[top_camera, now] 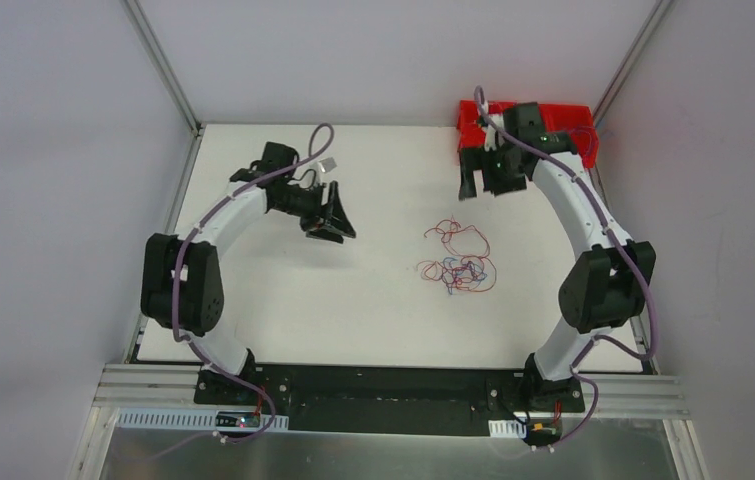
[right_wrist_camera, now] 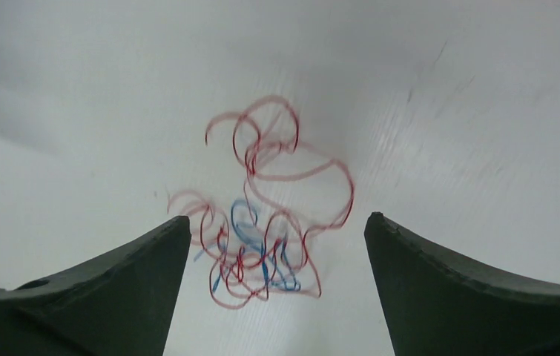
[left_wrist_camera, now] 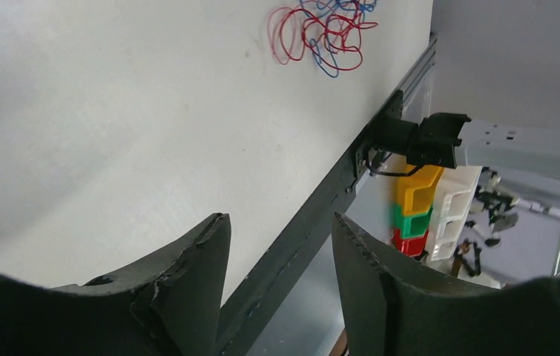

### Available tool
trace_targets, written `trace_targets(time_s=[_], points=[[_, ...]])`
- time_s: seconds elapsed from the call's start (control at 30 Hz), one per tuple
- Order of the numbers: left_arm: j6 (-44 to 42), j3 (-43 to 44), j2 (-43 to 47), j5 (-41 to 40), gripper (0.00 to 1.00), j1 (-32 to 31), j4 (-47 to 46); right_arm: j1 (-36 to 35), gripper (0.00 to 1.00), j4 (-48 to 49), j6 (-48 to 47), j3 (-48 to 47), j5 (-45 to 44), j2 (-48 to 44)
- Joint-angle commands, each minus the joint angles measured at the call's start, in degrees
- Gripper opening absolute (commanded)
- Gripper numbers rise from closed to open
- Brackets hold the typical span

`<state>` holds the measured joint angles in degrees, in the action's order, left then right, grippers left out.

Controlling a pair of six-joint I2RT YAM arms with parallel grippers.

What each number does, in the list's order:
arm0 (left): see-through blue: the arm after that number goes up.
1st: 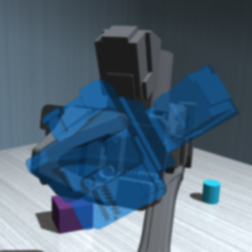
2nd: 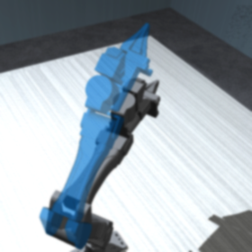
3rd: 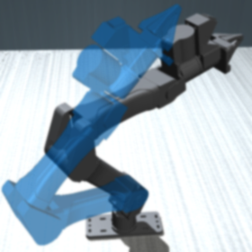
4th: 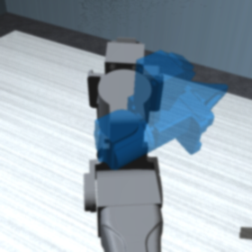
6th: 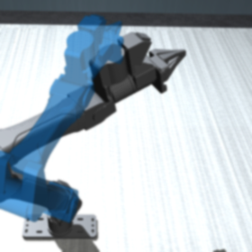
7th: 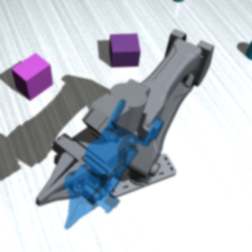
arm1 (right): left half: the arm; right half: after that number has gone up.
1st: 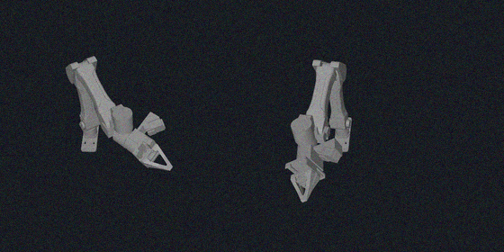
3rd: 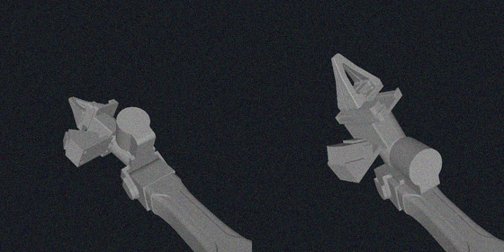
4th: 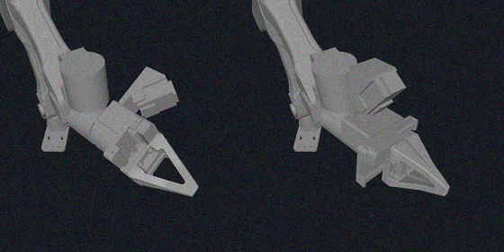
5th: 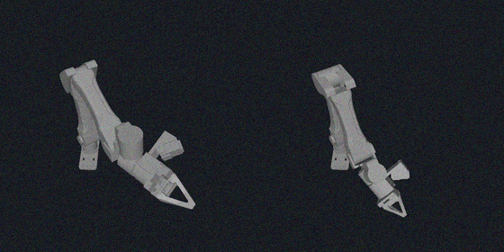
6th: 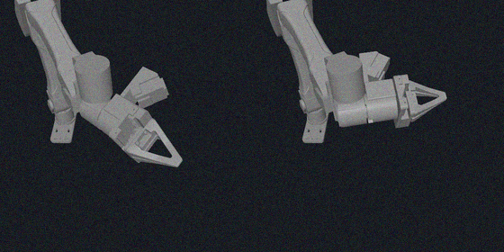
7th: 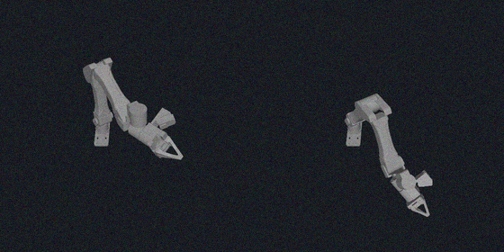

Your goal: Untangle the cables

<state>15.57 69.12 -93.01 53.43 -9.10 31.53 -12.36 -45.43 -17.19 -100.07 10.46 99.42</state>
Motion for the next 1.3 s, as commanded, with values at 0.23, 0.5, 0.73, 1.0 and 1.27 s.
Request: trace_targets(time_s=[0.23, 0.5, 0.73, 1.0, 1.27], points=[[-1.33, 9.23, -14.94, -1.56, 0.43, -22.33, -18.76, 0.41, 0.78, -8.72, 2.92, 24.22, 8.38, -7.25], [-9.64, 9.87, -20.54, -3.30, 0.42, -28.56, -40.67, 3.16, 0.71, -5.14, 2.96, 32.28, 6.09, -7.24], [-17.45, 14.33, -26.20, -4.47, 0.41, -31.43, -38.64, 6.98, 0.65, -3.91, 4.43, 33.47, 7.55, -3.50], [-20.96, 14.34, -28.75, -6.35, 0.47, -33.05, -35.77, 8.02, 0.43, -0.53, 4.53, 33.98, 8.63, 0.38], [-19.76, 14.65, -31.40, -7.48, 0.49, -33.18, -34.61, 8.92, 0.00, -2.62, 3.76, 32.43, 10.86, 0.45]])
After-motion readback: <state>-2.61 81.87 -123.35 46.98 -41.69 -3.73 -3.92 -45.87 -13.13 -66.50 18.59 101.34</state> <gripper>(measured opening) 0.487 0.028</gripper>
